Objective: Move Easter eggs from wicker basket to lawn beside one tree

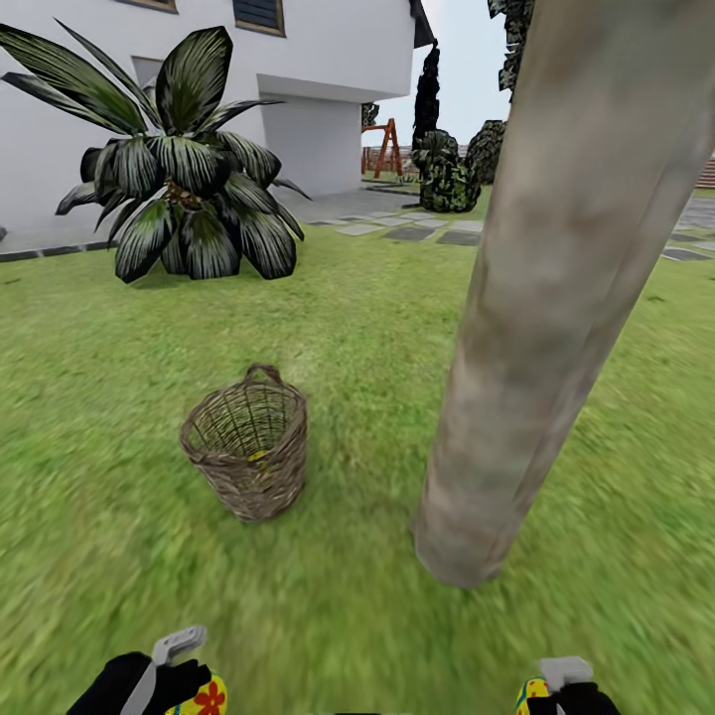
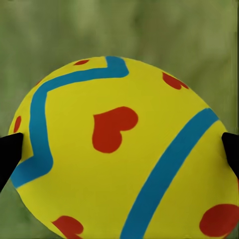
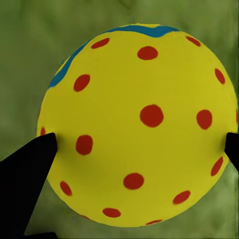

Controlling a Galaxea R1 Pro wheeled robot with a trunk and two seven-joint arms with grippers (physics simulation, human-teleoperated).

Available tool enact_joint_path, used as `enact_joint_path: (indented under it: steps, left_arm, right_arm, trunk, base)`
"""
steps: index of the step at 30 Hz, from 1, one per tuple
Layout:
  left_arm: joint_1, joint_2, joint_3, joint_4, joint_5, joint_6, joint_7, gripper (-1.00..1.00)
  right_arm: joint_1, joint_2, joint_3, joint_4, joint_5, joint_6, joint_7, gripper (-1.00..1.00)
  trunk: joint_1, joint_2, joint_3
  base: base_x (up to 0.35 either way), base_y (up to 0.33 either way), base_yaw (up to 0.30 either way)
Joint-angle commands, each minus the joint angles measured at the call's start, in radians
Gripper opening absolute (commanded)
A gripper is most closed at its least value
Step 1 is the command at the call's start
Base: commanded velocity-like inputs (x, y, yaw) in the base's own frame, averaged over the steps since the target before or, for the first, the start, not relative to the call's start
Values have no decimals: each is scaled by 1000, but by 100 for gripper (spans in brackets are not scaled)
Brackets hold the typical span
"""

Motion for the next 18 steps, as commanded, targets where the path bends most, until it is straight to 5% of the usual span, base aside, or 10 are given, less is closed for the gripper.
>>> enact_joint_path:
  steps: [1,5,6,18]
  left_arm:
    - [0,-2,6,0,0,0,-5,-100]
    - [0,-3,6,2,1,-22,-7,-100]
    - [0,-4,6,2,1,-84,-7,-100]
    - [0,-6,6,2,5,-101,-12,-100]
  right_arm:
    - [0,-6,2,-2,1,0,-1,-100]
    - [0,-29,2,-1,1,-22,-3,-100]
    - [0,-29,2,0,1,-38,-4,-100]
    - [-1,-27,4,5,3,-42,-6,-100]
  trunk:
    - [0,0,-1]
    - [0,0,-1]
    - [0,0,-1]
    - [1,-1,-12]
  base:
    - [162,-131,0]
    - [222,-234,0]
    - [228,-257,0]
    - [33,-46,0]
